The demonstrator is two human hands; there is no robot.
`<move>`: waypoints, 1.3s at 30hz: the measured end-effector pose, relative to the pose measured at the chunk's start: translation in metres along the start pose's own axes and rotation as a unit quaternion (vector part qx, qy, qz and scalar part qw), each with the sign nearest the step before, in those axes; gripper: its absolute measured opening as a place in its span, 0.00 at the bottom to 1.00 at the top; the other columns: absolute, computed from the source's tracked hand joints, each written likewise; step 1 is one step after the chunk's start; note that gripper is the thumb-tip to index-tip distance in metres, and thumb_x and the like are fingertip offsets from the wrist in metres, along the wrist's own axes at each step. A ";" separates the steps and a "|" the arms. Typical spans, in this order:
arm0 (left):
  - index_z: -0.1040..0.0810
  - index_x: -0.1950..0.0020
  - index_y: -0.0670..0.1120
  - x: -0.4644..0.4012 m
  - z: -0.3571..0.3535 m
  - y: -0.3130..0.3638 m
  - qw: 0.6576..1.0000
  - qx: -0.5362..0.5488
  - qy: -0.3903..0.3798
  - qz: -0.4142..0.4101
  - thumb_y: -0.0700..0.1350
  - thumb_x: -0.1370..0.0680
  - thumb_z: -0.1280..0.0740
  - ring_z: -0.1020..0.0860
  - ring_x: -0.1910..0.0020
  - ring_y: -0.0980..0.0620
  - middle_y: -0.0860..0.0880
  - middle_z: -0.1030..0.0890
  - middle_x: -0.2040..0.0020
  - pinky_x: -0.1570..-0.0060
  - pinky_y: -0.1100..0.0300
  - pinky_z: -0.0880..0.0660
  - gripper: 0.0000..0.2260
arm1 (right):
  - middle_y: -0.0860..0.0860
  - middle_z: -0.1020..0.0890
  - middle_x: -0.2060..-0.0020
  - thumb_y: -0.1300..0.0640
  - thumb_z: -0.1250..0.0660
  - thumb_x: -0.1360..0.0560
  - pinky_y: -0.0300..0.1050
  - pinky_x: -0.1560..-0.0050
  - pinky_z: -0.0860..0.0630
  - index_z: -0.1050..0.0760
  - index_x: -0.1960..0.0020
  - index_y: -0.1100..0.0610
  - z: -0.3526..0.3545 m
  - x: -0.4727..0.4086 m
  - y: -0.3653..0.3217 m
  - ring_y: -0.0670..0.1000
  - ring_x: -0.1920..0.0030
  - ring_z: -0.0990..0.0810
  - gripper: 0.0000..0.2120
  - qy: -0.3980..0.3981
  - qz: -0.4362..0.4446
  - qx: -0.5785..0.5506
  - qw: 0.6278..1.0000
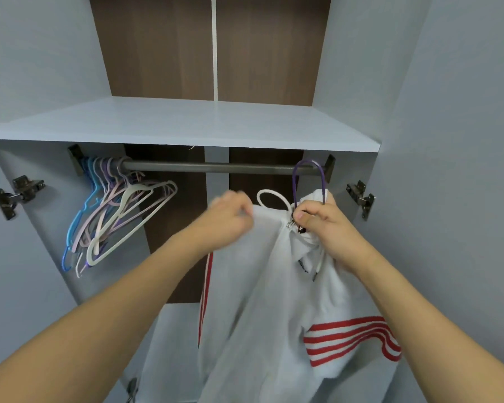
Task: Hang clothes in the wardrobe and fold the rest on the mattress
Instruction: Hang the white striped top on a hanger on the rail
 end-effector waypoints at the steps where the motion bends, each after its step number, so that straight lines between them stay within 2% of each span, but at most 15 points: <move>1: 0.28 0.47 0.56 -0.010 0.002 -0.010 0.998 -0.026 0.049 0.009 0.53 0.28 0.38 0.31 0.46 0.55 0.58 0.31 0.47 0.52 0.57 0.34 0.10 | 0.53 0.28 0.46 0.60 0.35 0.21 0.24 0.45 0.37 0.21 0.66 0.44 -0.001 0.005 -0.004 0.36 0.47 0.29 0.18 -0.012 0.013 0.016 1.000; 3: 0.27 0.48 0.55 -0.023 -0.003 -0.024 0.996 -0.082 -0.002 0.024 0.54 0.25 0.38 0.26 0.47 0.52 0.57 0.26 0.50 0.52 0.55 0.31 0.08 | 0.47 0.28 0.51 0.60 0.35 0.21 0.20 0.48 0.38 0.22 0.67 0.42 -0.001 0.011 -0.008 0.34 0.46 0.30 0.19 -0.016 0.026 0.031 0.999; 5: 0.23 0.56 0.55 -0.024 -0.015 -0.028 0.994 -0.086 -0.065 0.035 0.55 0.22 0.39 0.21 0.58 0.51 0.55 0.21 0.60 0.61 0.58 0.28 0.08 | 0.42 0.25 0.55 0.60 0.36 0.21 0.22 0.43 0.41 0.23 0.67 0.42 0.003 0.014 -0.006 0.37 0.40 0.33 0.20 -0.020 0.031 0.047 0.998; 8: 0.23 0.57 0.56 -0.025 -0.025 -0.027 0.986 -0.167 0.017 -0.013 0.59 0.19 0.42 0.24 0.67 0.58 0.57 0.23 0.66 0.69 0.63 0.33 0.14 | 0.42 0.22 0.54 0.59 0.37 0.20 0.37 0.38 0.41 0.24 0.65 0.43 0.014 0.011 0.005 0.44 0.37 0.36 0.18 0.002 0.001 0.080 0.997; 13: 0.25 0.52 0.55 -0.027 -0.014 -0.012 0.958 -0.265 0.109 0.000 0.56 0.18 0.42 0.28 0.68 0.57 0.58 0.26 0.65 0.69 0.64 0.38 0.09 | 0.51 0.33 0.42 0.51 0.42 0.18 0.34 0.53 0.33 0.26 0.54 0.47 0.012 0.009 0.013 0.41 0.50 0.29 0.09 0.031 -0.057 0.212 0.975; 16: 0.26 0.48 0.55 -0.025 -0.012 -0.008 0.948 -0.291 0.123 0.021 0.54 0.17 0.41 0.27 0.66 0.54 0.56 0.25 0.61 0.62 0.61 0.32 0.07 | 0.56 0.35 0.39 0.50 0.47 0.16 0.47 0.53 0.28 0.27 0.39 0.51 -0.002 0.017 0.008 0.55 0.54 0.28 0.13 0.083 -0.047 0.387 0.917; 20: 0.28 0.49 0.52 -0.019 -0.006 -0.005 0.939 -0.316 0.134 0.030 0.54 0.17 0.43 0.27 0.65 0.53 0.54 0.27 0.62 0.62 0.59 0.31 0.08 | 0.58 0.29 0.37 0.56 0.42 0.18 0.49 0.40 0.28 0.31 0.31 0.54 -0.018 0.024 -0.013 0.58 0.39 0.29 0.16 0.082 -0.024 0.548 0.832; 22: 0.30 0.49 0.52 -0.016 -0.004 -0.007 0.936 -0.326 0.132 0.031 0.53 0.17 0.43 0.27 0.65 0.53 0.54 0.28 0.62 0.62 0.59 0.31 0.07 | 0.58 0.26 0.41 0.57 0.38 0.21 0.50 0.42 0.28 0.29 0.34 0.55 -0.024 0.027 -0.022 0.59 0.41 0.27 0.16 0.082 -0.007 0.608 0.790; 24: 0.31 0.49 0.52 -0.014 0.000 -0.008 0.932 -0.333 0.138 0.032 0.53 0.17 0.42 0.27 0.65 0.53 0.54 0.29 0.63 0.63 0.59 0.32 0.06 | 0.58 0.25 0.52 0.60 0.32 0.28 0.50 0.54 0.31 0.22 0.49 0.58 -0.028 0.029 -0.034 0.59 0.52 0.28 0.07 0.122 0.035 0.626 0.770; 25: 0.30 0.48 0.51 -0.013 0.002 -0.009 0.931 -0.336 0.141 0.035 0.52 0.17 0.42 0.27 0.65 0.53 0.54 0.29 0.63 0.63 0.59 0.31 0.06 | 0.58 0.27 0.56 0.62 0.30 0.30 0.49 0.58 0.34 0.21 0.56 0.59 -0.028 0.027 -0.036 0.58 0.56 0.31 0.03 0.144 0.068 0.610 0.776; 27: 0.29 0.46 0.50 -0.012 0.006 -0.011 0.926 -0.343 0.152 0.038 0.52 0.17 0.41 0.27 0.65 0.53 0.53 0.29 0.63 0.64 0.59 0.31 0.07 | 0.56 0.29 0.51 0.58 0.33 0.24 0.48 0.51 0.35 0.19 0.53 0.58 -0.023 0.015 -0.035 0.56 0.52 0.35 0.05 0.119 0.069 0.544 0.828; 29: 0.28 0.45 0.50 -0.009 0.010 -0.014 0.923 -0.347 0.160 0.040 0.52 0.18 0.40 0.26 0.65 0.53 0.53 0.28 0.62 0.64 0.59 0.30 0.07 | 0.55 0.33 0.36 0.54 0.40 0.18 0.46 0.38 0.38 0.19 0.46 0.54 -0.013 -0.003 -0.030 0.56 0.37 0.36 0.11 0.011 -0.015 0.409 0.912; 31: 0.28 0.45 0.50 -0.006 0.013 -0.018 0.924 -0.343 0.162 0.040 0.52 0.18 0.39 0.25 0.64 0.53 0.52 0.27 0.61 0.64 0.60 0.28 0.07 | 0.50 0.34 0.28 0.55 0.38 0.18 0.42 0.33 0.39 0.18 0.51 0.56 -0.006 -0.016 -0.029 0.50 0.27 0.37 0.11 -0.055 -0.035 0.260 0.963; 35: 0.29 0.48 0.50 0.000 0.014 -0.022 0.935 -0.297 0.194 0.018 0.53 0.20 0.38 0.26 0.64 0.55 0.52 0.25 0.60 0.62 0.57 0.24 0.07 | 0.44 0.19 0.44 0.60 0.35 0.20 0.41 0.43 0.29 0.19 0.61 0.59 -0.008 -0.026 -0.026 0.43 0.45 0.22 0.12 -0.017 0.023 0.149 0.988; 39: 0.33 0.50 0.52 0.005 0.018 -0.026 0.970 -0.142 0.196 0.004 0.52 0.22 0.38 0.33 0.57 0.55 0.54 0.30 0.55 0.52 0.55 0.38 0.06 | 0.44 0.19 0.55 0.62 0.34 0.21 0.37 0.49 0.28 0.21 0.65 0.50 -0.014 -0.033 -0.028 0.45 0.53 0.21 0.15 0.003 0.046 0.147 0.988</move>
Point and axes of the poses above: each hand's wrist, its own x-axis away from the middle knuckle, its own z-axis out of the back of the hand, y = z × x, the point moved 1 cm from there along -x, towards the middle knuckle
